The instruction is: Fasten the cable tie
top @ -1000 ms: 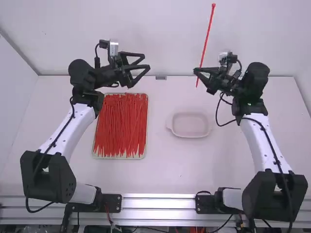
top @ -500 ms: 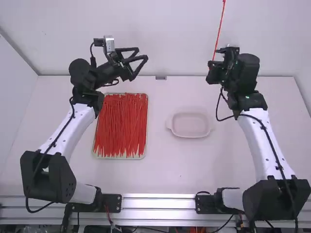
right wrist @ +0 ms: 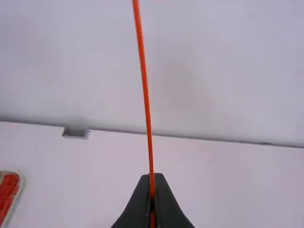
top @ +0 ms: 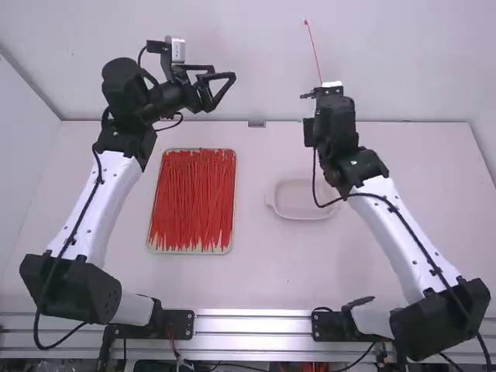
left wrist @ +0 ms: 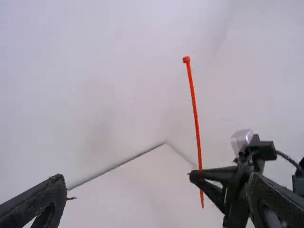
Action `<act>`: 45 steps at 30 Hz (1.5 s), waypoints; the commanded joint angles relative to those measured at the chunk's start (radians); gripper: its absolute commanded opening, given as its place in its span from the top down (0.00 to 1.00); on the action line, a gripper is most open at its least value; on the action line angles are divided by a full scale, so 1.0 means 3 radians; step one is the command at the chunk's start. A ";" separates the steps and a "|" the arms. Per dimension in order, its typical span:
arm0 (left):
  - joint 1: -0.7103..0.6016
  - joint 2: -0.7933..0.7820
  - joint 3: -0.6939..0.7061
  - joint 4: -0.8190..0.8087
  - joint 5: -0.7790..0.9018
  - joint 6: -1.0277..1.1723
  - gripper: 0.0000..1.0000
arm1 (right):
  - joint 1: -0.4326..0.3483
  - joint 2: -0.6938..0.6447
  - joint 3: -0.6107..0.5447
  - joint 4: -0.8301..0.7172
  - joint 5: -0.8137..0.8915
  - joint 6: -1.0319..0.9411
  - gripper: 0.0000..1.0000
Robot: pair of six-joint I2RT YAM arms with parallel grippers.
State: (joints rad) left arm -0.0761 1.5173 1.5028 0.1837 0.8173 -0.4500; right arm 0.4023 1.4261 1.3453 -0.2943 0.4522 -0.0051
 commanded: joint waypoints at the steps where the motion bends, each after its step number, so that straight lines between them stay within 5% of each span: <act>1: -0.0011 -0.0027 0.0086 -0.0032 0.0003 0.0100 0.01 | 0.0181 0.0022 0.0092 -0.0038 0.0715 0.0112 1.00; 12: -0.0268 -0.0027 0.0080 -0.0149 0.0039 -0.0107 0.01 | 0.0910 0.0023 -0.0126 0.0027 0.2104 0.0554 1.00; 37: -0.0538 -0.0052 0.0085 0.0197 0.0000 -0.0284 0.01 | 0.1682 0.0022 -0.0413 0.0085 0.2265 0.0654 1.00; 45: -0.0547 -0.0052 0.0085 0.0163 -0.0076 -0.0284 0.29 | 0.1874 0.0022 -0.0412 0.0095 0.2262 0.0654 1.00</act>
State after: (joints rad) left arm -0.2352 1.5162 1.5070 0.2302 0.8059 -0.5354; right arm 0.9607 1.4261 1.2270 -0.2714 1.1095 0.1772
